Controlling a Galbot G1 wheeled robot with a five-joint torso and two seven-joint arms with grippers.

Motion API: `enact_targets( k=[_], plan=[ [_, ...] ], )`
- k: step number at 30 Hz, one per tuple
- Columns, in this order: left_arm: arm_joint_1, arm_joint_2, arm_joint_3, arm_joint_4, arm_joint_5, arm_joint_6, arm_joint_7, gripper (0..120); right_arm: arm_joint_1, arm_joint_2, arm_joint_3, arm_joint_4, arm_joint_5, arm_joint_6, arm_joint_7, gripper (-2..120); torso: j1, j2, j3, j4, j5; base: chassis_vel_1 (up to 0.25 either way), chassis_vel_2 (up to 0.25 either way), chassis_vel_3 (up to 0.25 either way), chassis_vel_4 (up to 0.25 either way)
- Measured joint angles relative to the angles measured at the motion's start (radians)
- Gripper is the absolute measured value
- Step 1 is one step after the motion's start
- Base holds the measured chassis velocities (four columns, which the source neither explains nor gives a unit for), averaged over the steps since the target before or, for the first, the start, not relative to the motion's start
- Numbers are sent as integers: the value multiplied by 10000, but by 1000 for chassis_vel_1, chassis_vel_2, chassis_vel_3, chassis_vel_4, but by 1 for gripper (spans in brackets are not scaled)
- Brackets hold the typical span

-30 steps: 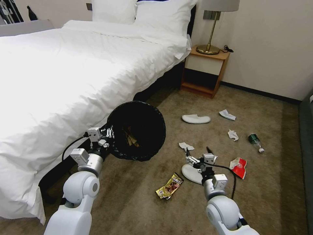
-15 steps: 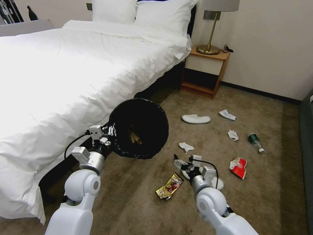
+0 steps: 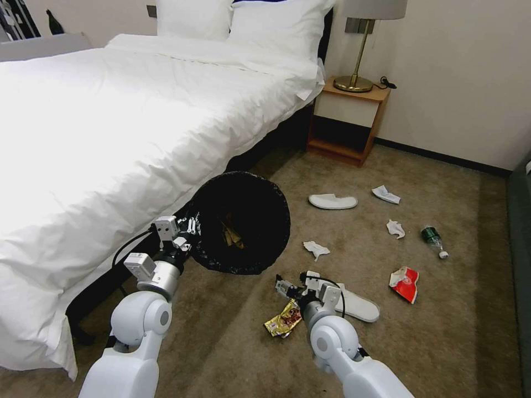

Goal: Pick up the trash bin, then pick up the garbage on the floor and place it into the trash bin.

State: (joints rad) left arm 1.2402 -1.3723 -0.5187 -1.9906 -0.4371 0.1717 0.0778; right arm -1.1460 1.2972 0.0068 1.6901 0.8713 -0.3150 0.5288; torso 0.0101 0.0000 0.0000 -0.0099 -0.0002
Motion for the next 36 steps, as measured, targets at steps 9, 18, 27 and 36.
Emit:
enact_targets(
  k=[9, 18, 27, 36],
  plan=[
    [30, -10, -8, -61, 28, -35, -8, 3, -22, 270, 12, -833, -292, 5, -24, 100, 0, 0, 0, 0, 1, 0, 0, 0, 0],
    [131, -61, -19, -150, 72, -84, -72, 3, 195, 595, 58, -1739, -461, 49, -57, 100, 0, 0, 0, 0, 1, 0, 0, 0, 0],
    [137, -159, -82, -129, 172, -160, -168, 3, 289, 889, 155, -2100, -692, 43, -188, 100, 0, 0, 0, 0, 1, 0, 0, 0, 0],
    [232, -238, -116, -157, 257, -190, -124, 3, 351, 1098, 220, -2505, -966, 101, -277, 100, 0, 1, 0, 0, 1, 0, 0, 0, 0]
  ],
)
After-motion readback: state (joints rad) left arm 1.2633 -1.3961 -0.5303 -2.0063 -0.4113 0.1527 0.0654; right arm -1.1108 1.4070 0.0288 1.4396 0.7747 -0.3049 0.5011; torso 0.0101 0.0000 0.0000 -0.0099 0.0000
